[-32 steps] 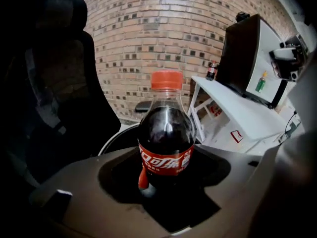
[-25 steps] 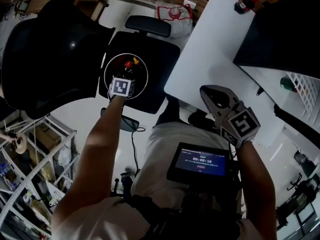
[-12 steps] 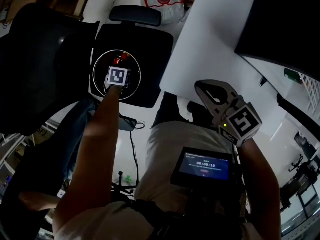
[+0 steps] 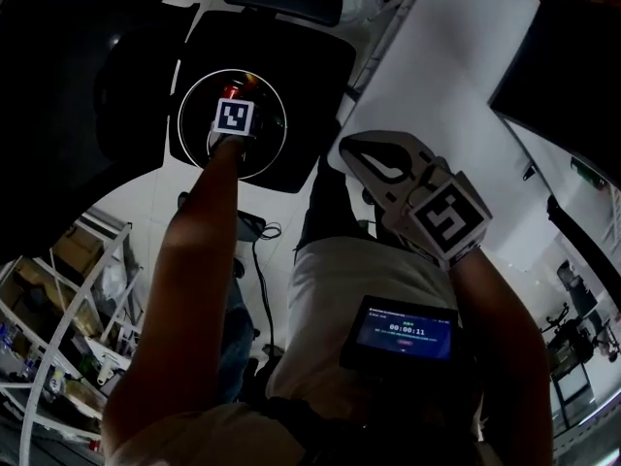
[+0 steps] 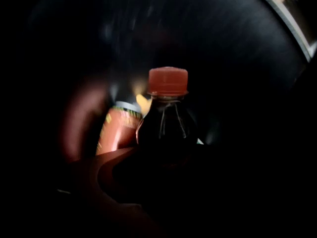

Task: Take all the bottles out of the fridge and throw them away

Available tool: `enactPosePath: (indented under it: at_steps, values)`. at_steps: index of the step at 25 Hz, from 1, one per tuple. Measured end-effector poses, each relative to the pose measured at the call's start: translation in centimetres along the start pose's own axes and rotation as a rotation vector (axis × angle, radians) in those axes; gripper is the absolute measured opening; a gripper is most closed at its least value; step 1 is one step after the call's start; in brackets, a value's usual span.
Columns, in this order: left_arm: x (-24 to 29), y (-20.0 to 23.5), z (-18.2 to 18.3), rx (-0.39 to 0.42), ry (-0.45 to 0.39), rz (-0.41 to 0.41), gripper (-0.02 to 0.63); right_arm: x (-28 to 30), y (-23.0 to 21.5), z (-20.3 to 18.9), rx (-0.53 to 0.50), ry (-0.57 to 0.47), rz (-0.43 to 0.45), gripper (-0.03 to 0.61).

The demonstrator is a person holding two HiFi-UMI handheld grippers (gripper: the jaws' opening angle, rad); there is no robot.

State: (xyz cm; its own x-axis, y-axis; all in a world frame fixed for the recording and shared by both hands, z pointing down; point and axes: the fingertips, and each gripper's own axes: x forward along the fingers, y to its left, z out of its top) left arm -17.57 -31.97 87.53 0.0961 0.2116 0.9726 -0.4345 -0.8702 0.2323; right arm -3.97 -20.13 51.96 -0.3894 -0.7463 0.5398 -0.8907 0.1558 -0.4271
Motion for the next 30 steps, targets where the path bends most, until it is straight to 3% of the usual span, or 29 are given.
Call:
enactPosePath:
  at_steps: [4,7,12,16,18,21,23,24,27,30]
  values:
    - [1.4,0.4,-2.4,-0.086,0.103,-0.026,0.327,0.1,0.1,0.0,0.005,-0.003,-0.007,0.003]
    - [1.8,0.9,-3.2,-0.079,0.165,-0.018,0.328,-0.5,0.0,-0.5,0.006,0.001,-0.025,0.003]
    - [-0.2,2.3,-2.1,-0.047,0.12,0.118,0.328,-2.1,-0.6,-0.3,-0.022,-0.04,-0.068,0.003]
    - [-4.8,1.4,1.6,-0.059,-0.097,0.147,0.328,-3.9,-0.3,0.8,-0.048,-0.089,-0.09,0.003]
    - [-8.5,1.0,3.3,-0.022,-0.215,0.174,0.299,-5.0,0.2,1.4,-0.054,-0.101,-0.107,0.003]
    - [-13.5,0.5,5.4,0.021,-0.379,0.194,0.186,-5.9,0.3,2.2,-0.066,-0.14,-0.122,0.003]
    - [-17.4,-2.1,6.8,0.009,-0.565,0.104,0.042,-6.8,0.3,2.1,-0.072,-0.165,-0.132,0.003]
    - [-19.8,-4.0,7.6,0.007,-0.675,0.045,0.016,-7.4,0.3,2.1,-0.075,-0.18,-0.14,0.003]
    - [-26.4,-9.0,8.3,0.064,-0.91,-0.097,0.006,-10.0,0.5,2.4,-0.067,-0.224,-0.168,0.003]
    - [-30.7,-14.1,8.4,0.175,-0.988,-0.185,0.006,-13.0,1.0,2.4,-0.064,-0.248,-0.196,0.003]
